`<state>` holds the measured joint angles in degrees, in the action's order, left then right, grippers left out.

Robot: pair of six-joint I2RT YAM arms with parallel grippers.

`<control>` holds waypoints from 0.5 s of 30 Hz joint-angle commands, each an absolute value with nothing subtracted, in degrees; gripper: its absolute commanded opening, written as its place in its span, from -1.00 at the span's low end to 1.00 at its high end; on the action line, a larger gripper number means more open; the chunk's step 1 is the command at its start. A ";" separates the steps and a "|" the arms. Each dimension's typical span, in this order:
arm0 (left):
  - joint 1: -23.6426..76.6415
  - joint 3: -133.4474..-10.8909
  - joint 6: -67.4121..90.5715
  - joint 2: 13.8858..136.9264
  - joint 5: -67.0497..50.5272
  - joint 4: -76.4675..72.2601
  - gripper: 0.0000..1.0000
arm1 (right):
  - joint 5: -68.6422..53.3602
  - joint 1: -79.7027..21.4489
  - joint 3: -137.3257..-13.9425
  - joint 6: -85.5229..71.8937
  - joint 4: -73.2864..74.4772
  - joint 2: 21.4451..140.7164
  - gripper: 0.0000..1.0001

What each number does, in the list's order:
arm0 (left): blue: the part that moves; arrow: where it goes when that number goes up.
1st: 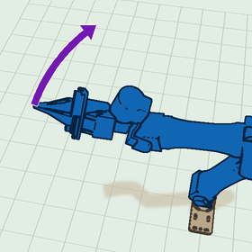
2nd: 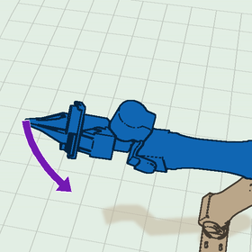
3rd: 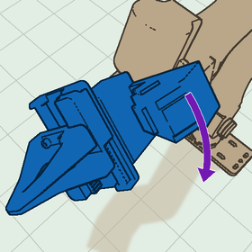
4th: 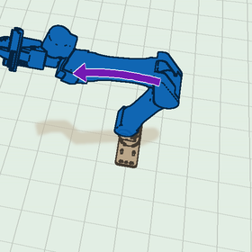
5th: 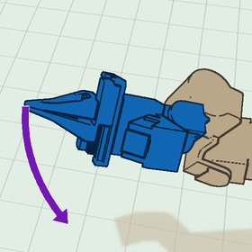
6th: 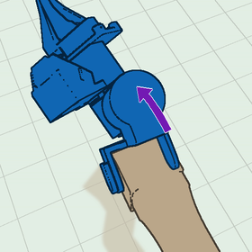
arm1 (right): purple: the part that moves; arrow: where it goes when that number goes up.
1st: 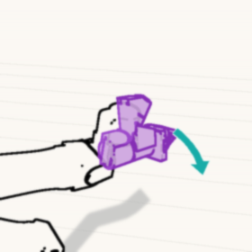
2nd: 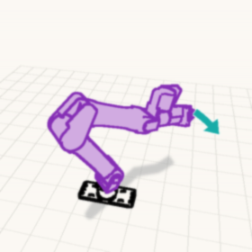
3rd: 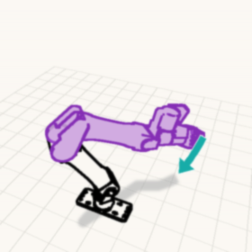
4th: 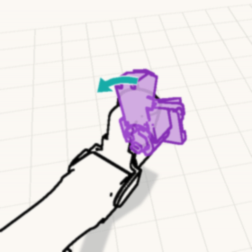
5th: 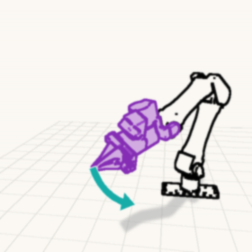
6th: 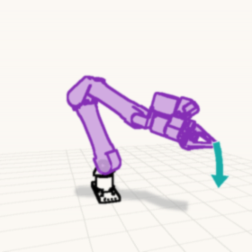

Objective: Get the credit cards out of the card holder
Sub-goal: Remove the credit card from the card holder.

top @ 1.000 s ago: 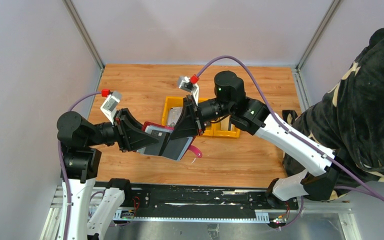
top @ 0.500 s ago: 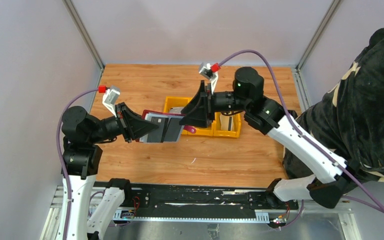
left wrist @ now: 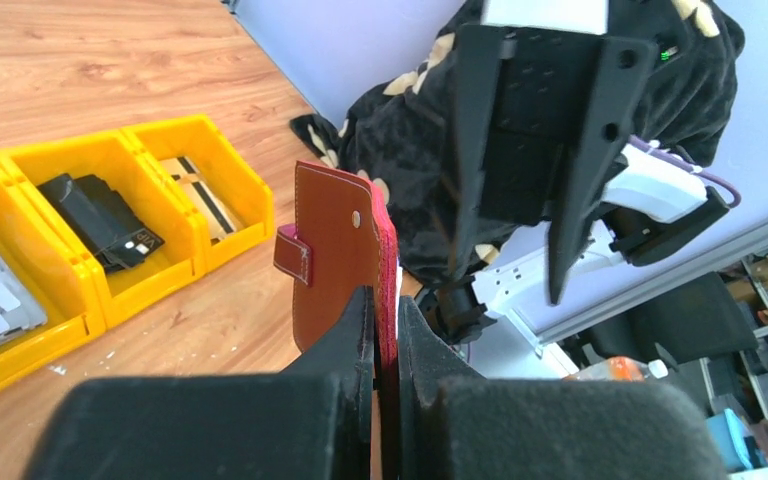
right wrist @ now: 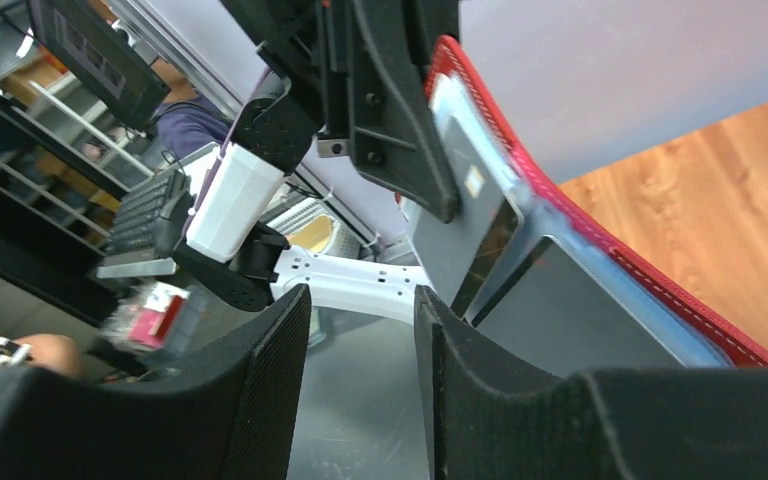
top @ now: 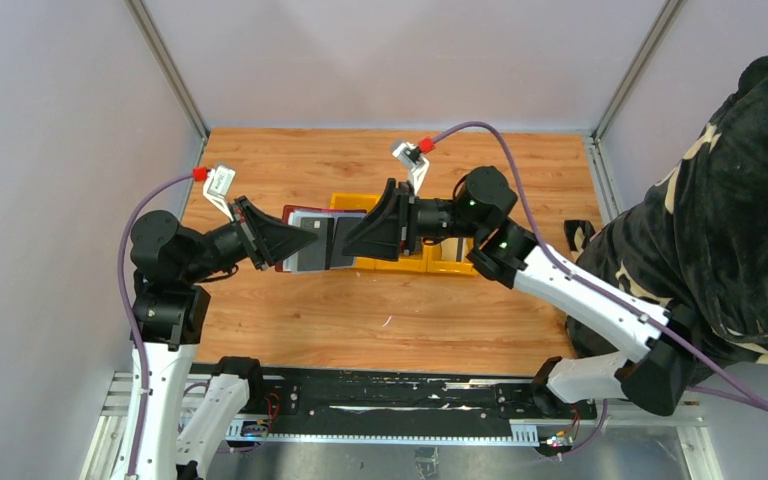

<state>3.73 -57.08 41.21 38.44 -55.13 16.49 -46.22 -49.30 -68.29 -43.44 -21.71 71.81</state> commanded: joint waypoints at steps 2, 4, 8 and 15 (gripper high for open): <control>3.69 -56.78 45.75 37.99 -57.77 10.45 -1.00 | -49.55 -50.74 -67.37 -52.56 -34.07 76.10 -0.13; 3.76 -56.58 46.68 37.80 -58.65 9.22 -1.00 | -49.57 -50.95 -67.20 -52.99 -34.84 77.11 -0.15; 3.70 -55.70 49.90 37.50 -59.66 5.90 -1.00 | -49.92 -51.28 -67.06 -53.61 -35.95 78.42 -0.18; 3.69 -55.15 54.52 37.31 -61.22 0.61 -1.00 | -50.40 -51.50 -67.24 -53.15 -35.13 78.80 -0.21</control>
<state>3.73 -55.37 50.83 37.98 -59.18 6.22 -48.66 -50.72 -67.53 -53.01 -33.63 78.52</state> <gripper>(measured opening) 0.056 0.399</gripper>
